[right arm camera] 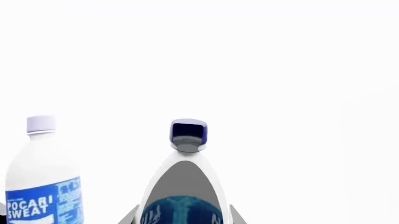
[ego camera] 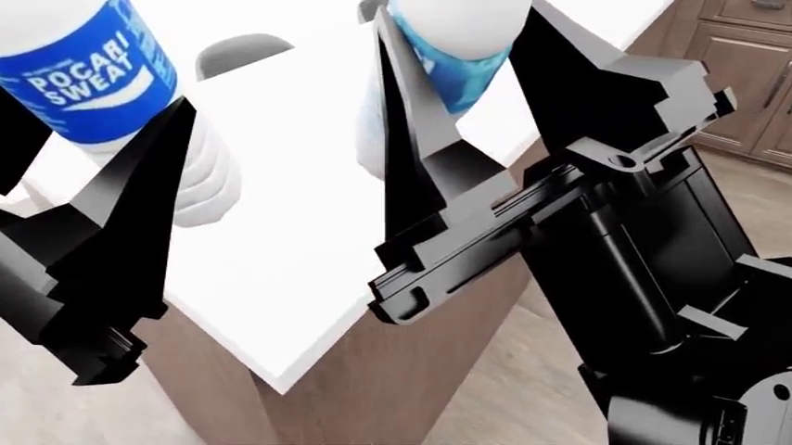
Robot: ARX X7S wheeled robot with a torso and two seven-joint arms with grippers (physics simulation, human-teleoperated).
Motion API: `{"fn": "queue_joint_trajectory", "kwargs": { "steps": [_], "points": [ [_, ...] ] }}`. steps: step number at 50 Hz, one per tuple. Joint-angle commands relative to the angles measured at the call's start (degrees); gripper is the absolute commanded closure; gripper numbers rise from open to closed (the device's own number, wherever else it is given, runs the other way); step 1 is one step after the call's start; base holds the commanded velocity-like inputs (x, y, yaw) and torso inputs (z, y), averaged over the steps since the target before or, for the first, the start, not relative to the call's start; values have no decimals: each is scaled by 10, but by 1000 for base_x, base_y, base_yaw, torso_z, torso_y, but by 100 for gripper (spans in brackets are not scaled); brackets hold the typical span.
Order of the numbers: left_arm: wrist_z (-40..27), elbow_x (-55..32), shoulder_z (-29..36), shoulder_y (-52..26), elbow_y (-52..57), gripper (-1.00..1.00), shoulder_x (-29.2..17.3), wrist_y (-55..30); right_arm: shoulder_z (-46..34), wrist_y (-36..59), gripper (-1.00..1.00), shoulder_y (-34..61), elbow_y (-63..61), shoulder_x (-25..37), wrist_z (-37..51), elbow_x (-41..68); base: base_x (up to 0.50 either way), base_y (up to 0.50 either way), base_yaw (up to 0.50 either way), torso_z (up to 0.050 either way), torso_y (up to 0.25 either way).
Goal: Move the drinks to the dining counter.
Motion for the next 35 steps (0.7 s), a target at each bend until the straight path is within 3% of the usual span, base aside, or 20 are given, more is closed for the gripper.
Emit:
{"fn": "queue_joint_trajectory", "kwargs": {
  "steps": [1, 18, 26, 35],
  "points": [
    [-2, -10, -10, -7, -1, 100, 0, 1, 0, 7, 100, 9, -8, 2, 1, -3, -128, 173, 0, 0, 0],
    [0, -9, -24, 8, -3, 100, 0, 1, -9, 5, 100, 8, -9, 5, -3, 3, -192, 259, 0, 1, 1],
    [2, -8, -29, 14, -3, 100, 1, 1, -18, 14, 100, 13, -13, 8, -2, -4, -1, 1, 0, 0, 1],
    [1, -7, -21, 9, -2, 100, 7, -5, -14, 3, 100, 6, -5, 11, -6, 1, -467, -209, 0, 0, 0]
  ]
}}
